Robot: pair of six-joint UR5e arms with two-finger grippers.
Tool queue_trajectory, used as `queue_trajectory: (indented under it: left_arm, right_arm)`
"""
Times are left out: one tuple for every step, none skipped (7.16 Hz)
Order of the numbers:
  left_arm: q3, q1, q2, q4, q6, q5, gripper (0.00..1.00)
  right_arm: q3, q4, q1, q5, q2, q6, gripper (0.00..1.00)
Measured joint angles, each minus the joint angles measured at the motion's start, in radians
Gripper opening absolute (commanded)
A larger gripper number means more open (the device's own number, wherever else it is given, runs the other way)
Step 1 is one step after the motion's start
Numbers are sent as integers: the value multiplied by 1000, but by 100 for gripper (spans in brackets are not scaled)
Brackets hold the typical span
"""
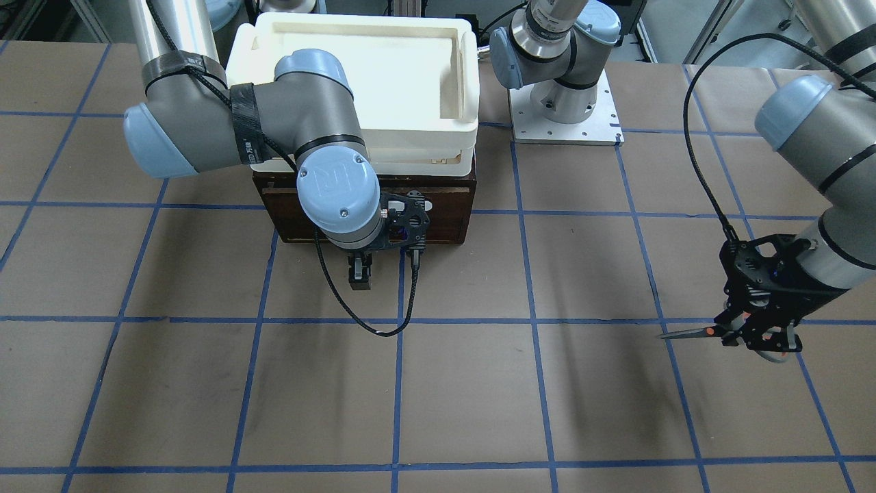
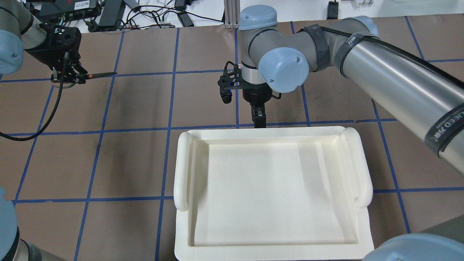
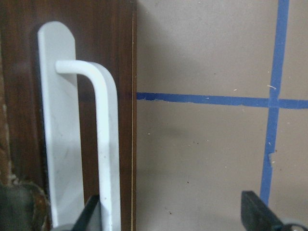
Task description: Place scissors in drawer with both arms
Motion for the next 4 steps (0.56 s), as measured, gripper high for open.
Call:
queue_trajectory:
  left_arm:
    - [0,0,8,-5,-1,2,0]
    - [0,0,13,-12,-2,5,0]
    - [0,0,16,-17,-2,7,0]
    - [0,1,19,-21,-2,12,0]
  right_arm:
    - [-1,-19,0,-1,2,-7,100]
    - [-1,-37,0,-4,4,-14,100]
    - [-1,-49,0,-14,7,-19,100]
    - [-2,-55,-1,-25,11,-22,100]
